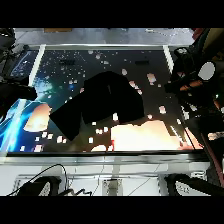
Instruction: Fold the clothes and pants, and hang the long-sleeved shirts on hangers.
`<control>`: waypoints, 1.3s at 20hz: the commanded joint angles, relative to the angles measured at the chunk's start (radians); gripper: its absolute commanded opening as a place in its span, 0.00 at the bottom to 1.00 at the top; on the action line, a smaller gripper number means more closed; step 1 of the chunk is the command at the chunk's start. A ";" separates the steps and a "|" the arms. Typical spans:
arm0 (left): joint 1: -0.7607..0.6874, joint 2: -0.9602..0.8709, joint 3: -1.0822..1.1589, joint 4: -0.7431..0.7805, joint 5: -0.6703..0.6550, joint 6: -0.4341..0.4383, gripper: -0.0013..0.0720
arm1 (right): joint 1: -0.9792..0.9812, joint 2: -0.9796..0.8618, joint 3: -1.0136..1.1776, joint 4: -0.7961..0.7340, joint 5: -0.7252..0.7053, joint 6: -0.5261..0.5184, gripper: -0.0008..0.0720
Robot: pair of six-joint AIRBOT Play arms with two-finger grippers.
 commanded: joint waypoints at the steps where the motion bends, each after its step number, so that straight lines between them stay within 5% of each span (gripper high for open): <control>1: 0.001 0.001 0.001 0.000 0.000 0.000 0.07 | 0.001 -0.002 0.000 0.080 -0.064 0.001 0.05; 5: 0.001 0.001 0.001 0.000 0.000 0.000 0.07 | 0.001 -0.044 -0.026 0.257 -0.070 -0.008 0.05; 11: 0.001 0.001 0.001 0.000 0.000 0.000 0.07 | 0.038 -0.103 -0.366 0.818 -0.134 -0.086 0.06; 12: 0.001 0.001 0.001 0.000 0.000 0.000 0.07 | 0.068 -0.109 -0.407 0.863 -0.190 -0.086 0.17; 14: 0.001 0.001 0.001 0.000 0.000 0.000 0.07 | 0.154 -0.135 -0.444 0.891 -0.327 -0.056 0.71; 18: 0.001 0.001 0.001 0.000 0.000 0.000 0.07 | 0.275 -0.233 -0.442 0.911 -0.614 0.164 0.74; 26: 0.001 0.001 0.001 0.000 0.000 0.000 0.07 | 0.306 -0.386 -0.358 1.005 -0.605 0.233 0.88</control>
